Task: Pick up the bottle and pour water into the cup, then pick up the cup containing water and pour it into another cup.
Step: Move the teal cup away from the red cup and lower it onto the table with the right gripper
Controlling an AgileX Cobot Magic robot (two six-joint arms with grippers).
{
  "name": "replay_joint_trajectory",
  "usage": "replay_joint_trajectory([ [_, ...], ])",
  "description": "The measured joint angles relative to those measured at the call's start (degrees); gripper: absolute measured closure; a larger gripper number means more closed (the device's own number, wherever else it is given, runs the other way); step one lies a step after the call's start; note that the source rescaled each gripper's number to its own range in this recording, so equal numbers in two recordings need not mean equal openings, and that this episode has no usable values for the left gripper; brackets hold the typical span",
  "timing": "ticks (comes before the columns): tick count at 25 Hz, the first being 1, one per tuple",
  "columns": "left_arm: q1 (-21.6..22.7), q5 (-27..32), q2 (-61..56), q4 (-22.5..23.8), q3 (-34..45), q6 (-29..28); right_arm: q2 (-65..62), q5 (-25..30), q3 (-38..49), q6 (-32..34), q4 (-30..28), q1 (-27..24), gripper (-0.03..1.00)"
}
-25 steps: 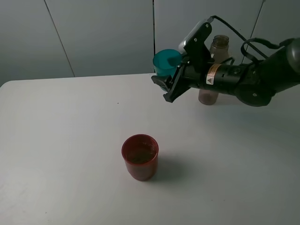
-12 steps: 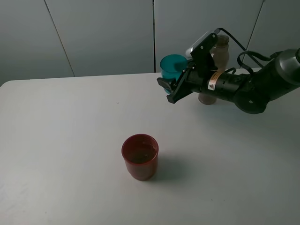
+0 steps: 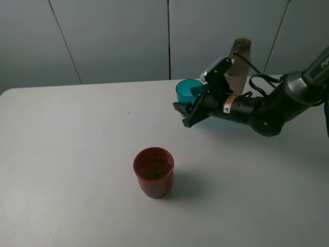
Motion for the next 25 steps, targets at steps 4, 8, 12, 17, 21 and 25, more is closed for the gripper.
replay_joint_trajectory([
  [4,0.0,0.0,0.0,0.0,0.0,0.0,1.13,0.23,0.06,0.0,0.04,0.0,0.91],
  [8,0.0,0.0,0.0,0.0,0.0,0.0,1.36,1.85,0.06,0.0,0.04,0.0,0.91],
  [12,0.0,0.0,0.0,0.0,0.0,0.0,1.49,3.94,0.06,0.0,0.15,0.0,0.89],
  [17,0.0,0.0,0.0,0.0,0.0,0.0,1.49,4.16,0.06,0.0,0.15,0.0,0.05],
  [21,0.0,0.0,0.0,0.0,0.0,0.0,0.36,4.16,0.06,0.0,0.15,0.0,-0.02],
  [25,0.0,0.0,0.0,0.0,0.0,0.0,-3.25,4.86,-0.03,2.06,-0.07,0.0,-0.02],
])
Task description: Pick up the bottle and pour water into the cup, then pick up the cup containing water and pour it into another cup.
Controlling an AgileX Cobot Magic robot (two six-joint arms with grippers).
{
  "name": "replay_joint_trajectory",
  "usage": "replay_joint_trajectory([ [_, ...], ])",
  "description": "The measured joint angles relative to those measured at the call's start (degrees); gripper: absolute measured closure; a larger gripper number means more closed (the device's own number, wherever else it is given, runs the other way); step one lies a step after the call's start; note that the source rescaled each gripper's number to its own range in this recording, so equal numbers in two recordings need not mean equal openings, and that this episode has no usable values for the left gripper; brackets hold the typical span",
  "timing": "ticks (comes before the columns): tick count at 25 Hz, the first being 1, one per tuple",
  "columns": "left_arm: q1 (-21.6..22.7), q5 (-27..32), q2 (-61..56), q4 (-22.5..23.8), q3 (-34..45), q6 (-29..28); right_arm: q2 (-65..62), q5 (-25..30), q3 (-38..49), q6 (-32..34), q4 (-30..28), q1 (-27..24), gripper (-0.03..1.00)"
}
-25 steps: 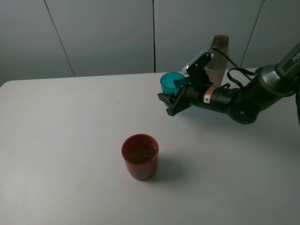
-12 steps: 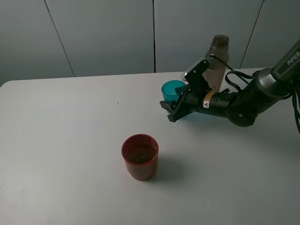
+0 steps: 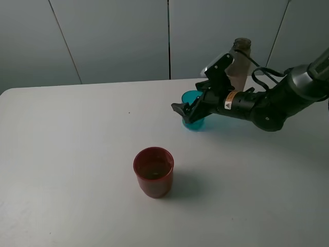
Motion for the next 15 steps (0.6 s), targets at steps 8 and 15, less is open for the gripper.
replay_joint_trajectory([
  [8,0.0,0.0,0.0,0.0,0.0,0.0,-11.84,5.16,0.7,9.54,-3.4,0.0,-0.03],
  [15,0.0,0.0,0.0,0.0,0.0,0.0,-26.85,13.26,4.32,19.74,-9.27,-0.05,-0.03],
])
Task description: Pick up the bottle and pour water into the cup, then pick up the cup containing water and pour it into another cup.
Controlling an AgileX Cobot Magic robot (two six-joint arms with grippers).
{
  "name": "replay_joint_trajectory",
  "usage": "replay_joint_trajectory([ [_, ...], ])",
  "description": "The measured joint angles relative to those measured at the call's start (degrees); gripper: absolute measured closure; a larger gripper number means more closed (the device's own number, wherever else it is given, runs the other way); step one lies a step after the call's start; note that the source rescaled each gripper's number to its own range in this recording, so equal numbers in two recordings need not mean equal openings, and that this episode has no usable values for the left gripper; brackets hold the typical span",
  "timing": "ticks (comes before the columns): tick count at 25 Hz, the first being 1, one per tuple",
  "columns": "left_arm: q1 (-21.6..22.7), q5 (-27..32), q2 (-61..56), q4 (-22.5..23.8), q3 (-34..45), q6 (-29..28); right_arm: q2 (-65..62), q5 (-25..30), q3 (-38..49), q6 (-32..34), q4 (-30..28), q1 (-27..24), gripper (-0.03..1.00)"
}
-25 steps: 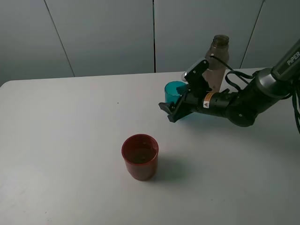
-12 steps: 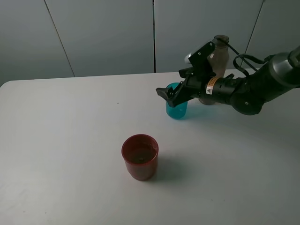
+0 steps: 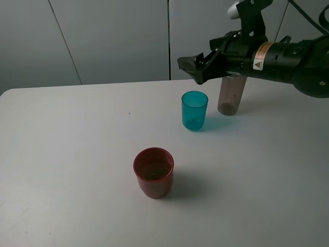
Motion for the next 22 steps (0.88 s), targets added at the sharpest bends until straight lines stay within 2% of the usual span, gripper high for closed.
replay_joint_trajectory([
  [4,0.0,0.0,0.0,0.0,0.0,0.0,-9.57,10.74,1.56,8.23,-2.54,0.0,-0.03],
  [8,0.0,0.0,0.0,0.0,0.0,0.0,-18.97,24.68,2.89,10.2,-0.49,0.0,-0.03],
  [10,0.0,0.0,0.0,0.0,0.0,0.0,-23.08,31.68,2.92,7.11,4.26,0.0,-0.03],
  [11,0.0,0.0,0.0,0.0,0.0,0.0,-25.29,35.01,2.92,3.72,7.23,0.0,-0.03],
  [15,0.0,0.0,0.0,0.0,0.0,0.0,-33.44,47.42,2.92,-13.79,25.22,0.0,-0.03],
  [17,0.0,0.0,0.0,0.0,0.0,0.0,-37.53,54.96,2.92,-19.06,31.68,0.0,-0.03],
  [22,0.0,0.0,0.0,0.0,0.0,0.0,-48.0,74.33,3.26,-21.13,34.71,0.0,-0.03],
])
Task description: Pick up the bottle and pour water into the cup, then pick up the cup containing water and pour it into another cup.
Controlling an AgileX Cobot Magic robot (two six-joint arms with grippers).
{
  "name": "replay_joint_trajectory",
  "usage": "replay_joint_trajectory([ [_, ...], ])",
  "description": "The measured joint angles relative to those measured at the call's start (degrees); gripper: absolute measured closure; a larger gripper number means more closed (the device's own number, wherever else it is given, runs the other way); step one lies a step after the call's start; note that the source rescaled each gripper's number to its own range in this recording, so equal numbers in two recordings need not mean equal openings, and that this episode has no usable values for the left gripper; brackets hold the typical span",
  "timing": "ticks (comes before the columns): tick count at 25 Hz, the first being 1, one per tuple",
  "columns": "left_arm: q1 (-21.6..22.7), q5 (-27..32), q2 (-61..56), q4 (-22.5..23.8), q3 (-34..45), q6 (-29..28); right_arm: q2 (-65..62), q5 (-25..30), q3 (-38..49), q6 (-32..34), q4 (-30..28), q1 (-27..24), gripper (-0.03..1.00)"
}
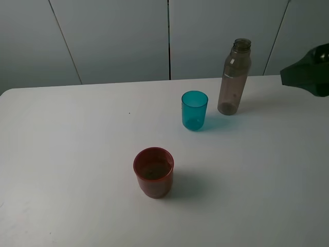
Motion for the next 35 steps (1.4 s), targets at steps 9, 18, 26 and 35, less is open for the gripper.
replay_joint_trajectory([
  [9,0.0,0.0,0.0,0.0,0.0,-0.28,-26.01,17.21,0.58,2.03,0.0,0.0,-0.03],
  [18,0.0,0.0,0.0,0.0,0.0,-0.3,-44.65,21.12,9.97,-0.42,3.05,0.0,-0.03],
  [26,0.0,0.0,0.0,0.0,0.0,-0.3,-45.02,21.6,10.43,-2.07,3.2,0.0,-0.03],
  [35,0.0,0.0,0.0,0.0,0.0,-0.3,-45.02,21.6,10.43,-1.56,2.87,-10.31,-0.03],
])
